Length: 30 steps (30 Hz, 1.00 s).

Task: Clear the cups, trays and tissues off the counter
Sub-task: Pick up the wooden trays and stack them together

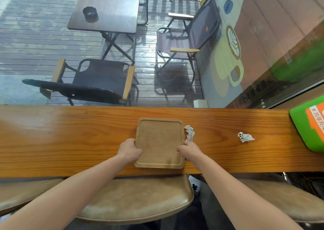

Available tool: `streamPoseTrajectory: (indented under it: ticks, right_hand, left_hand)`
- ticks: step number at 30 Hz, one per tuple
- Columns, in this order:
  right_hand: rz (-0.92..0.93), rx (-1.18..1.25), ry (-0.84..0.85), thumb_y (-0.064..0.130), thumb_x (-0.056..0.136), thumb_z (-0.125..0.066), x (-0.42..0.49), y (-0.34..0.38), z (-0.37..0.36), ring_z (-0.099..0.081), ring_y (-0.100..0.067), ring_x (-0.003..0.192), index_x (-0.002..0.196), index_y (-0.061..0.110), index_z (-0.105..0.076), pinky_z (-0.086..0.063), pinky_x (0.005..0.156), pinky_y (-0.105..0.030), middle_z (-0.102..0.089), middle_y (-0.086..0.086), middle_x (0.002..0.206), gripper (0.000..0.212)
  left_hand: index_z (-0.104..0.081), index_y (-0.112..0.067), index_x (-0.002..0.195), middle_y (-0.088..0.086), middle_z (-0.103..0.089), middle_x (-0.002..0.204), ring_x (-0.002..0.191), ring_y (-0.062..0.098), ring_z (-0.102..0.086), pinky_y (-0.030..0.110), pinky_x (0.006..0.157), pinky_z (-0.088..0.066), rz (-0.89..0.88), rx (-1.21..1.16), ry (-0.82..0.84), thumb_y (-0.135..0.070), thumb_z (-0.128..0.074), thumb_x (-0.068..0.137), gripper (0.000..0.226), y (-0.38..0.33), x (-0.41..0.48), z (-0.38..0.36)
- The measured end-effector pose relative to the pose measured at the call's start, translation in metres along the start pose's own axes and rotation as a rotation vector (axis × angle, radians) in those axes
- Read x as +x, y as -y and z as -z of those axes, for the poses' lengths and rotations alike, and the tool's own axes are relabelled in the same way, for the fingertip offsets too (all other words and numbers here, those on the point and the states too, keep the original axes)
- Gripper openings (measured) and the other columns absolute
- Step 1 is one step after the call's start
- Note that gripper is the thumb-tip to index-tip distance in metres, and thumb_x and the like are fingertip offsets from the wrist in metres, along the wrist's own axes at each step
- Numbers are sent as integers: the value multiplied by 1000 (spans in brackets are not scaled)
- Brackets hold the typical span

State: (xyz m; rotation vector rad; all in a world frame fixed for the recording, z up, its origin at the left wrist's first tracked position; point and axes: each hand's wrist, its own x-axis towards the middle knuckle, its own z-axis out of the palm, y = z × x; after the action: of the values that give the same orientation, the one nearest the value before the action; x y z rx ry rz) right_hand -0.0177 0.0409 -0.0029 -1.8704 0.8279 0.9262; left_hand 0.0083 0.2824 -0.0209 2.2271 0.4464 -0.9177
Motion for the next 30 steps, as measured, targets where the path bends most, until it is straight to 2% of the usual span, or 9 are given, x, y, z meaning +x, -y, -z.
streamPoseTrajectory:
  ticks: [6,11,15,17,20,22,25,28,30]
  right_hand:
    - [-44,230,-5,30,88,-65,6,-5,-16,-40,-28,140,153,16,-35,-38,109,-42,-42,-6,155,73]
    - [-16,334,-125,33,87,-64,16,-17,-26,-54,-21,118,139,17,-53,-43,93,-36,-59,-1,138,55]
    - [-42,331,-158,36,84,-70,29,-17,-27,-52,-27,129,147,15,-45,-44,109,-46,-55,-6,144,70]
    - [-50,354,-137,38,82,-77,34,-13,-29,-57,-27,123,146,15,-44,-47,104,-45,-60,-7,137,76]
    - [-67,428,-79,45,71,-86,35,-11,-36,-60,-26,114,142,14,-45,-50,101,-47,-63,-6,128,87]
    - [-58,442,-16,48,67,-88,29,-10,-37,-61,-24,111,140,16,-45,-51,100,-47,-63,-4,124,91]
    - [35,445,8,55,60,-87,11,-7,-29,-61,-21,110,141,21,-43,-52,98,-47,-64,0,122,97]
    - [152,482,-48,56,60,-86,-23,5,-16,-63,-20,108,142,23,-40,-56,89,-41,-64,-1,122,100]
    - [212,533,-92,57,59,-87,-53,12,-5,-65,-21,106,138,23,-41,-57,80,-38,-65,-2,120,97]
  left_hand:
    - [-60,-13,125,6,-67,121,109,25,-63,32,80,-53,126,-152,-24,-26,-69,88,41,-3,6,-15]
    - [-61,-15,122,3,-66,108,92,20,-59,25,59,-46,211,-245,-53,-27,-70,86,39,-1,10,-28]
    - [-63,-13,119,2,-65,100,84,19,-59,24,51,-42,242,-258,-87,-42,-75,83,48,-3,14,-25]
    - [-59,-10,126,4,-63,104,85,21,-57,27,57,-46,278,-304,-83,-49,-76,81,62,-4,17,-19]
    - [-46,-7,134,10,-60,121,103,28,-59,40,77,-54,359,-459,47,-51,-77,80,76,0,22,-11]
    - [-43,-6,137,12,-61,121,103,29,-63,41,69,-56,373,-622,191,-42,-79,81,76,5,24,-2]
    - [-45,-10,136,15,-66,120,102,32,-68,44,67,-62,289,-746,321,-33,-83,78,73,9,19,12]
    - [-46,-14,135,17,-66,122,104,36,-70,54,79,-61,152,-826,340,-32,-88,71,79,-7,-3,27]
    - [-47,-15,133,15,-67,121,103,35,-71,54,81,-61,34,-811,314,-42,-88,69,81,-28,-27,39]
